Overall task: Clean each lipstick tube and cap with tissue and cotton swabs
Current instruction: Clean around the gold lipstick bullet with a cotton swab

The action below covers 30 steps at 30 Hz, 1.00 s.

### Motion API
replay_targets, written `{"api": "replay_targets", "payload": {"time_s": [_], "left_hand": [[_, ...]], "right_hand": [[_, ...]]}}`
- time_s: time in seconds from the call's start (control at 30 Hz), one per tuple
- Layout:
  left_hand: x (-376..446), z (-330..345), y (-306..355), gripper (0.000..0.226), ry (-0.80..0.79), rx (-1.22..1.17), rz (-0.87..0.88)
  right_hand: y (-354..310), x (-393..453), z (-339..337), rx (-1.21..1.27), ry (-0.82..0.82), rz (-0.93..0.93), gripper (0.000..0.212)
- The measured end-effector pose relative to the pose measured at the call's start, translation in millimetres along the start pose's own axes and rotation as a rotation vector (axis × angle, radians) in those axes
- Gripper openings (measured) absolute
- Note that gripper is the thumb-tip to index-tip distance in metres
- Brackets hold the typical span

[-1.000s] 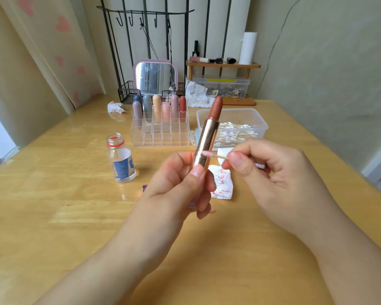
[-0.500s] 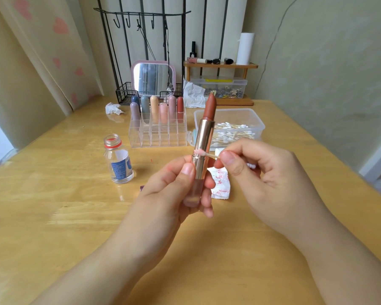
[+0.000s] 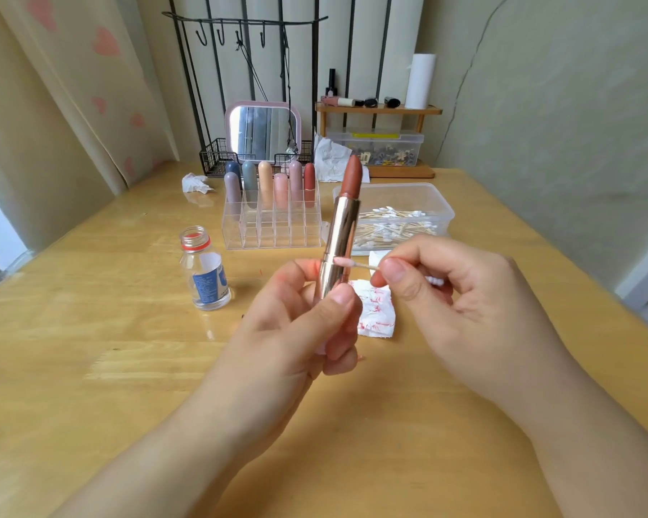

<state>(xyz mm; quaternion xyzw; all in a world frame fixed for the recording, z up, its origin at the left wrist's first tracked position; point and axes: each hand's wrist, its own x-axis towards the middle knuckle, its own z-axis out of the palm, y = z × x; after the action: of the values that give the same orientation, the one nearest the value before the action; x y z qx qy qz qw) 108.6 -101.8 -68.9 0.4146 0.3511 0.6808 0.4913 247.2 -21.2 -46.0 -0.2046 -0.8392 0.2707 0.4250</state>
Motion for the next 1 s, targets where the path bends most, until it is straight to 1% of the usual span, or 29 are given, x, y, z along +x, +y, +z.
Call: {"api": "replay_targets", "payload": {"time_s": [0.1, 0.17, 0.37, 0.5, 0.6, 0.7, 0.87, 1.0], "left_hand": [[-0.7, 0.4, 1.5, 0.016, -0.034, -0.011, 0.005], [-0.5, -0.5, 1.3, 0.019, -0.043, -0.014, 0.004], [0.2, 1.6, -3.6, 0.026, -0.062, 0.052, 0.015], [0.6, 2.0, -3.5, 0.029, -0.036, 0.004, -0.009], [0.2, 1.6, -1.8, 0.029, -0.011, -0.029, -0.016], [0.7, 1.9, -0.1, 0.030, -0.007, -0.033, -0.035], [-0.9, 1.9, 1.9, 0.019, 0.001, 0.000, -0.054], [-1.7, 0.4, 2.7, 0.018, -0.012, -0.028, -0.048]], "right_hand": [[3.2, 1.2, -5.1, 0.024, 0.008, 0.009, 0.020], [4.3, 1.3, -7.2, 0.036, 0.015, 0.019, 0.022], [-1.1, 0.1, 1.6, 0.038, 0.000, -0.013, 0.018], [2.4, 0.4, -4.5, -0.023, 0.039, -0.027, 0.020], [4.1, 0.6, -7.8, -0.011, 0.043, -0.012, 0.023], [1.4, 0.9, -2.2, -0.011, 0.037, -0.026, 0.020], [0.7, 0.5, -0.7, 0.015, 0.034, -0.007, 0.020], [3.0, 0.8, -5.5, 0.065, 0.033, 0.021, 0.022]]}}
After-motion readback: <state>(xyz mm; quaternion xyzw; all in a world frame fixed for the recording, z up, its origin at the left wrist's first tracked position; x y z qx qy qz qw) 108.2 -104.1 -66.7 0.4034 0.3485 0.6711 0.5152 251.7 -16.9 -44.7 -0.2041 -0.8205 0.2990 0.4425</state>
